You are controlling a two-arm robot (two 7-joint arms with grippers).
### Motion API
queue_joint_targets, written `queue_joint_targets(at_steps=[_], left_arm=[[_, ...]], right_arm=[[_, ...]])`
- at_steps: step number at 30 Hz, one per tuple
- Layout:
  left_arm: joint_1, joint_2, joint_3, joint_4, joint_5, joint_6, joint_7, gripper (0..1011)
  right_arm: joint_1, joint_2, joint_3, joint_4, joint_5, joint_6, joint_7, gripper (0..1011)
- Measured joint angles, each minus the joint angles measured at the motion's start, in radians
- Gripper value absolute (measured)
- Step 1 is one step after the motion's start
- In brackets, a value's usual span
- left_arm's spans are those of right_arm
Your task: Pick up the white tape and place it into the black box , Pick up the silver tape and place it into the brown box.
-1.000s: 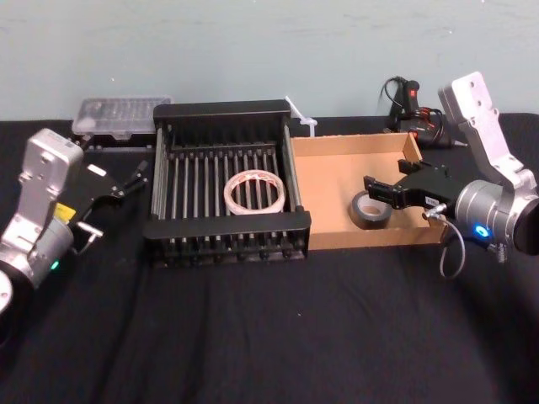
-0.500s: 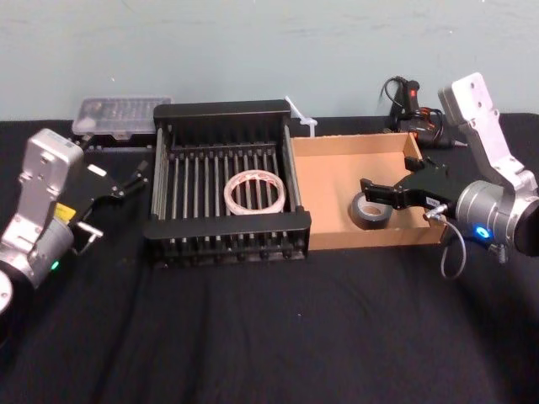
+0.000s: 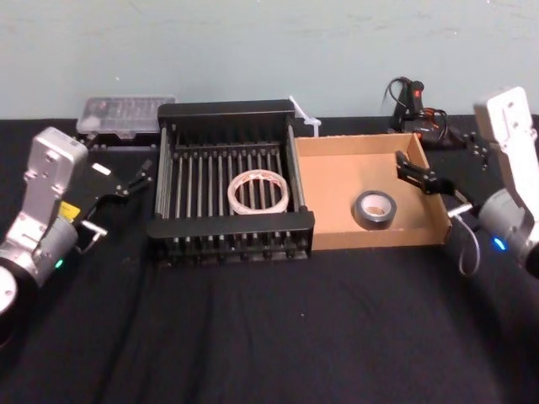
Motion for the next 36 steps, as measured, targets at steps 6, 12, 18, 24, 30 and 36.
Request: queue_joint_targets(at_steps=[6, 12, 18, 24, 30, 36], left_arm=[[0.000, 0.000, 0.000, 0.000, 0.000, 0.000, 0.000, 1001], [0.000, 0.000, 0.000, 0.000, 0.000, 0.000, 0.000, 1001], [0.000, 0.000, 0.000, 0.000, 0.000, 0.000, 0.000, 1001], [0.000, 0.000, 0.000, 0.000, 0.000, 0.000, 0.000, 1001], [0.000, 0.000, 0.000, 0.000, 0.000, 0.000, 0.000, 1001], [0.000, 0.000, 0.000, 0.000, 0.000, 0.000, 0.000, 1001]], right_arm=[[-0.050, -0.003, 0.020, 0.010, -0.041, -0.086, -0.034, 1002], [-0.089, -0.011, 0.028, 0.027, -0.091, -0.149, -0.067, 1002], [-0.104, -0.024, 0.044, 0.031, -0.106, -0.156, -0.075, 1002], [-0.103, -0.022, 0.043, 0.032, -0.106, -0.156, -0.075, 1002], [-0.103, -0.021, 0.041, 0.032, -0.106, -0.156, -0.075, 1002], [-0.102, -0.021, 0.040, 0.032, -0.106, -0.156, -0.075, 1002]])
